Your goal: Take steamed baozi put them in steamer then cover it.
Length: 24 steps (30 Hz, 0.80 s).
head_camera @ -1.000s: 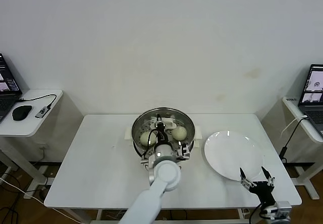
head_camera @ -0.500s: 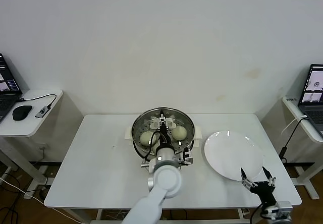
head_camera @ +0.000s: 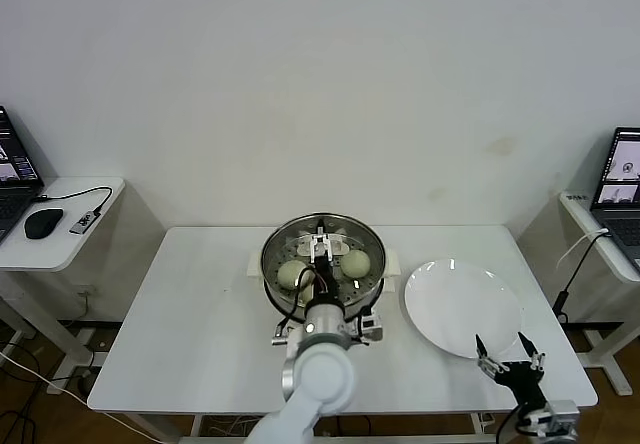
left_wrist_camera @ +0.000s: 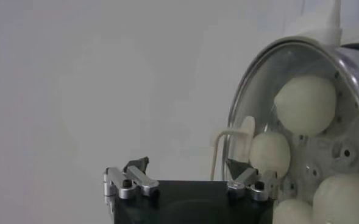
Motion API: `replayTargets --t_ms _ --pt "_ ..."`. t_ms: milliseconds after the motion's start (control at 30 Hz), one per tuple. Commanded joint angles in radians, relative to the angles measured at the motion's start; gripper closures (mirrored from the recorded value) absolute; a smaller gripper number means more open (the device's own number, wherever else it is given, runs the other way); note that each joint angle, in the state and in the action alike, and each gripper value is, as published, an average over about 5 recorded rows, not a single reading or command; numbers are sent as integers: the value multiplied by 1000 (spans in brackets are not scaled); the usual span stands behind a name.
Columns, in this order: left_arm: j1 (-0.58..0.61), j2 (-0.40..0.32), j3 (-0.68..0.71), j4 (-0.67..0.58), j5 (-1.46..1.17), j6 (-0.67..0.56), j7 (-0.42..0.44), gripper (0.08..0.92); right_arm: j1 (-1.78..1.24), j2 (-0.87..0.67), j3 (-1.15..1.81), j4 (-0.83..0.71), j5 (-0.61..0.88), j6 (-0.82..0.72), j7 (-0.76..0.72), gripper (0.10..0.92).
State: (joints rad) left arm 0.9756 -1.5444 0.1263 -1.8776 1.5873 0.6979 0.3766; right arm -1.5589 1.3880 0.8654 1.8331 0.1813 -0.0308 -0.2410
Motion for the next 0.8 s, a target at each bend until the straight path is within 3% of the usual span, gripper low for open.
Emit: replayTargets --t_ms 33,233,367,600,800 --pt "97 74 -130 -148 -267 -215 -224 177 -16 -12 -46 20 31 -9 9 203" --pt "174 129 -324 -255 -709 -362 -338 177 -24 -33 -90 30 74 22 37 203" --pt "251 128 -447 -294 -995 -452 -400 177 -36 -56 -125 47 110 54 62 203" --pt "507 89 -675 -295 -1280 -568 -465 177 -60 -95 -175 82 163 54 95 203" --pt "671 75 -736 -241 -1359 -574 -483 177 -82 -91 -226 84 109 84 142 203"
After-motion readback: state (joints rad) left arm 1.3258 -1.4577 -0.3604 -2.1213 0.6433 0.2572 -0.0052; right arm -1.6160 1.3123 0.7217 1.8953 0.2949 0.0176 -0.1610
